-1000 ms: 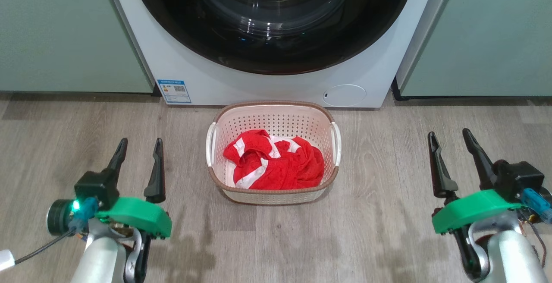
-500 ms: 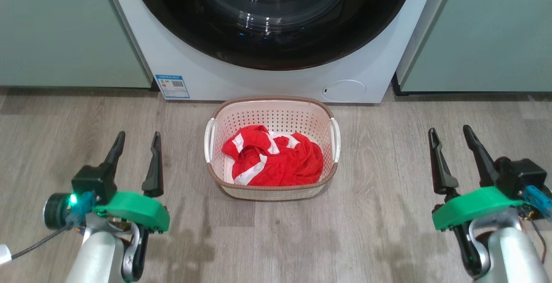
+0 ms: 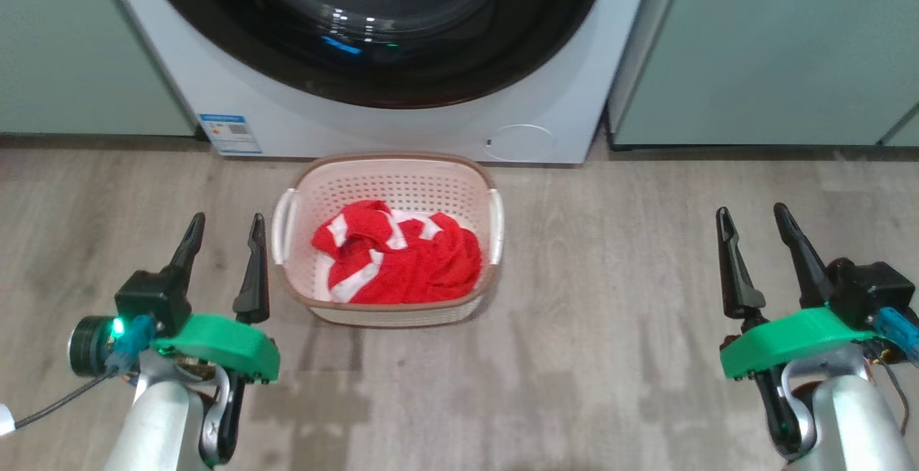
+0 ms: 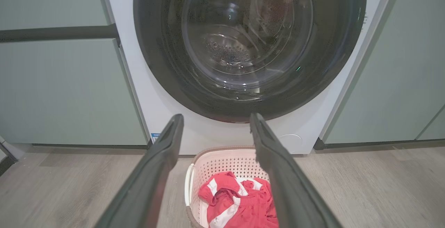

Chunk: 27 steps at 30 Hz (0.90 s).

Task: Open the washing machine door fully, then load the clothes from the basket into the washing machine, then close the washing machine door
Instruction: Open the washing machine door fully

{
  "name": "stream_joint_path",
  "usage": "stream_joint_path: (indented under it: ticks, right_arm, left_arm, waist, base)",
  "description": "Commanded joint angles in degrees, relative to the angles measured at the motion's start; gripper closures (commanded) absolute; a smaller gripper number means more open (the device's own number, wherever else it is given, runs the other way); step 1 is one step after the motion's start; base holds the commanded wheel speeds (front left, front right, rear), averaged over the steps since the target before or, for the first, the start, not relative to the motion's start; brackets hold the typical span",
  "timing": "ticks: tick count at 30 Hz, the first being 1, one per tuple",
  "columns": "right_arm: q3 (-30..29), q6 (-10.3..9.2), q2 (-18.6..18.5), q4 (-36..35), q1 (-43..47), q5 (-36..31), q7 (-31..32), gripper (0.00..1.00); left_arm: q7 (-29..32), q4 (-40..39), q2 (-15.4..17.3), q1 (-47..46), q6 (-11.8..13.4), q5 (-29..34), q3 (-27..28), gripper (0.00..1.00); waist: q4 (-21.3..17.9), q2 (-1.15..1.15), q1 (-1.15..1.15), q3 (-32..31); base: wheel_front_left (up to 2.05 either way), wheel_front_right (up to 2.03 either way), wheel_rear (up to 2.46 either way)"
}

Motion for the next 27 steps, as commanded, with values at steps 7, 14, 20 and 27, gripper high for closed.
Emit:
stream_joint_path:
  ticks: [7,14,20,27]
  right_arm:
    - [0.9,-0.01,-0.5,-1.5,-2.8,0.5,-0.8,0.00]
    - [0.9,-0.01,-0.5,-1.4,-2.9,0.9,-0.9,0.00]
    - [1.0,-0.01,-0.5,-1.0,-2.8,1.2,-1.1,0.00]
    - [1.2,-0.01,-0.5,-0.8,-3.0,1.3,-1.3,0.00]
  left_arm:
    - [-0.7,-3.7,0.8,-3.2,-0.1,0.9,2.3,0.00]
    - [-0.7,-4.5,0.6,-2.7,-1.1,1.4,2.6,0.00]
    - [-0.7,-4.7,0.3,-2.4,-1.4,1.9,2.8,0.00]
    - [-0.7,-4.4,-0.1,-2.3,-1.7,1.9,3.2,0.00]
  waist:
    - [-0.3,0.00,0.00,0.2]
    - [-0.4,0.00,0.00,0.3]
    - [-0.5,0.00,0.00,0.5]
    - [-0.5,0.00,0.00,0.6]
  base:
    - [1.10,1.10,-2.20]
    - [0.58,0.58,-1.16]
    - [0.04,0.04,-0.09]
    - [0.00,0.00,0.00]
